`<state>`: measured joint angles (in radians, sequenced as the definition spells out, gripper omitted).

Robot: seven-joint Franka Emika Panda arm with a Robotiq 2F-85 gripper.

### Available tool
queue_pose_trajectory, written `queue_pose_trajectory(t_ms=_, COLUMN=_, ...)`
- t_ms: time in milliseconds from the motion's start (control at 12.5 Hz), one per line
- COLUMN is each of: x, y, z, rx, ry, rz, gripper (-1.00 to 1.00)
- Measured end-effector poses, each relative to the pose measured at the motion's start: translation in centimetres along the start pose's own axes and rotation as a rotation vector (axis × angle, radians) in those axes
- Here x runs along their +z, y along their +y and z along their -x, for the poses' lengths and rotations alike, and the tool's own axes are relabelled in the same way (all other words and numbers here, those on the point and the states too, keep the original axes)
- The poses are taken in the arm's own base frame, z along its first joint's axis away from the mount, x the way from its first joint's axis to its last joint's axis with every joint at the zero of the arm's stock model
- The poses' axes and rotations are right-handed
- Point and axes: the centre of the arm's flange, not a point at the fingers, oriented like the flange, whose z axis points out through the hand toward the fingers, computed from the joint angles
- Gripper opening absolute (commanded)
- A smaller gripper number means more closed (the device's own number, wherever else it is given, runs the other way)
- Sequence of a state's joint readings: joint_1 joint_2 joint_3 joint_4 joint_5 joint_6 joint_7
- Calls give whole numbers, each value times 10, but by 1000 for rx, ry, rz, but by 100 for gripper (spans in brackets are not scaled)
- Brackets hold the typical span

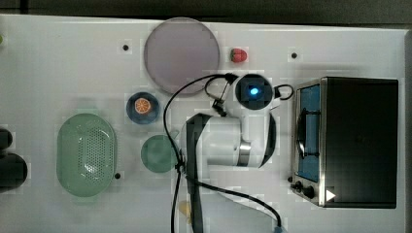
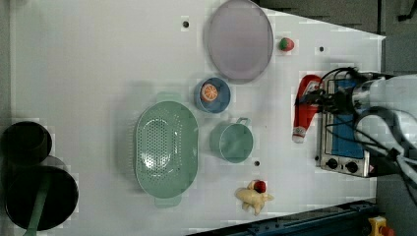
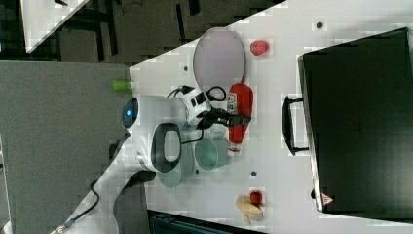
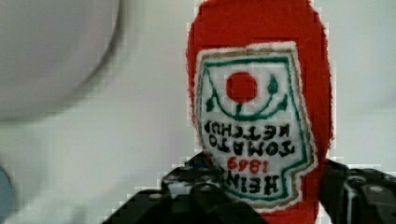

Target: Pick ketchup from strainer and place it on the table

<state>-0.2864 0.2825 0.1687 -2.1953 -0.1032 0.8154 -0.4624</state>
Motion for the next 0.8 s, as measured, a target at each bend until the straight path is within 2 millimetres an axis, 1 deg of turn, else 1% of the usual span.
queue_pose_trajectory(t_ms=80, x=13, y=-8, z=10, rx=-18, ry=-4, rz=-5, gripper=16)
queue_pose_trajectory(t_ms=240, x=39, y=-24, z=21, rx=-51, ry=-17, rz=-12, gripper=16)
queue_pose_trajectory(t_ms=320, x=53, y=-32, z=24, rx=-66, ry=-34, rz=-15, gripper=24)
queue_pose_trajectory(t_ms=480, x=86, y=-46, z=29, rx=-87, ry=-54, rz=-31, gripper=65)
queue_pose_trajectory(t_ms=560, x=100, y=-48, z=32, rx=-87, ry=-75, rz=-32, gripper=87)
queue_pose_trajectory(t_ms=640, x=107, y=-47, z=36, rx=-93, ry=-89, rz=-25, gripper=99)
queue_pose_trajectory(t_ms=720, x=107, y=-43, z=39, rx=-95, ry=-92, rz=-19, gripper=100)
queue_pose_trajectory(t_ms=800, x=101, y=-42, z=39, rx=-93, ry=-91, rz=-16, gripper=100)
